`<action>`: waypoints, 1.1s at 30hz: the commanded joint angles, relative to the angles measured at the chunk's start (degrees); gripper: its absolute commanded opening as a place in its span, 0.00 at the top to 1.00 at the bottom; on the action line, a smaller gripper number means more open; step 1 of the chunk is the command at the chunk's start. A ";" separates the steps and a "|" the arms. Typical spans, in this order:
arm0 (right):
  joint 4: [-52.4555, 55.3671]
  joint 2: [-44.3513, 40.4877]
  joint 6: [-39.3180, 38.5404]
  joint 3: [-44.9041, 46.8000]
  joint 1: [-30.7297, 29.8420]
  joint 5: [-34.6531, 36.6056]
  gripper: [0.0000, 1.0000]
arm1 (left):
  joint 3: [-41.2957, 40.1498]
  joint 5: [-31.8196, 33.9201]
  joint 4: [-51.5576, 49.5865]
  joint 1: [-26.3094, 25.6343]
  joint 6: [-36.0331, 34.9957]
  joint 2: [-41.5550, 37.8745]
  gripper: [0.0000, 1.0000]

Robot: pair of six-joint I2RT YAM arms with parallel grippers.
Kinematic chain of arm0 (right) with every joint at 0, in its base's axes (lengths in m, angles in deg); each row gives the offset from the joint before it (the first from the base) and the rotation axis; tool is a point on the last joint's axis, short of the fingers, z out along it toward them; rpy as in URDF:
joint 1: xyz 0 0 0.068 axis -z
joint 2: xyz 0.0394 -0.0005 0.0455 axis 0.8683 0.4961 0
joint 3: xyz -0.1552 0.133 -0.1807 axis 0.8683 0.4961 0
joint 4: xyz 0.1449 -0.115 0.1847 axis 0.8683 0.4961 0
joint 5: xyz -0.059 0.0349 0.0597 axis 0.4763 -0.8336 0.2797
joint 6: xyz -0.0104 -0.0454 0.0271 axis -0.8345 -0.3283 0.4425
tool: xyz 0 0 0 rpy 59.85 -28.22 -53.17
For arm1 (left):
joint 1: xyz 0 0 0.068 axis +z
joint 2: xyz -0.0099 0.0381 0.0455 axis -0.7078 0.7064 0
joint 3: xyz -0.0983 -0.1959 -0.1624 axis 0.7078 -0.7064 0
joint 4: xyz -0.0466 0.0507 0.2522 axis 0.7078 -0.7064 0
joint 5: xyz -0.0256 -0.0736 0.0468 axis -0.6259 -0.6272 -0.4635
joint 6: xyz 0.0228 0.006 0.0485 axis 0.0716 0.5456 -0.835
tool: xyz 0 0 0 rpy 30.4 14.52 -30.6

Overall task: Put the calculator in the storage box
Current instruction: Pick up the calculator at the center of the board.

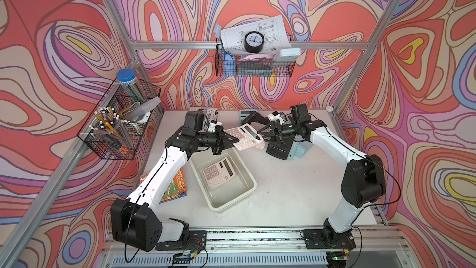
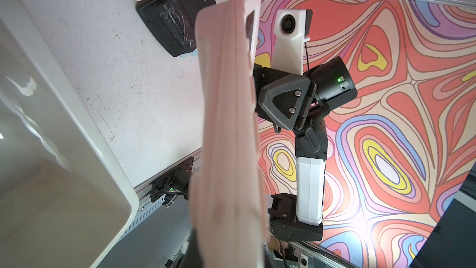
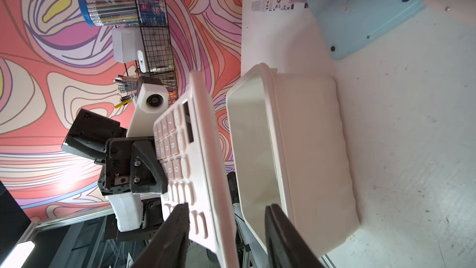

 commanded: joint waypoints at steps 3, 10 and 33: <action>-4.95 0.76 1.40 -1.19 -0.58 -3.36 0.58 | 0.03 -3.14 2.38 0.35 0.03 -0.92 1.00; -4.68 3.85 1.22 -3.10 -1.48 -4.66 0.62 | -0.09 -3.96 2.19 0.35 -0.33 -0.48 1.00; 10.00 -2.87 -6.36 -5.38 -3.46 4.42 1.00 | 11.34 17.40 -28.63 4.88 -18.66 -1.78 0.14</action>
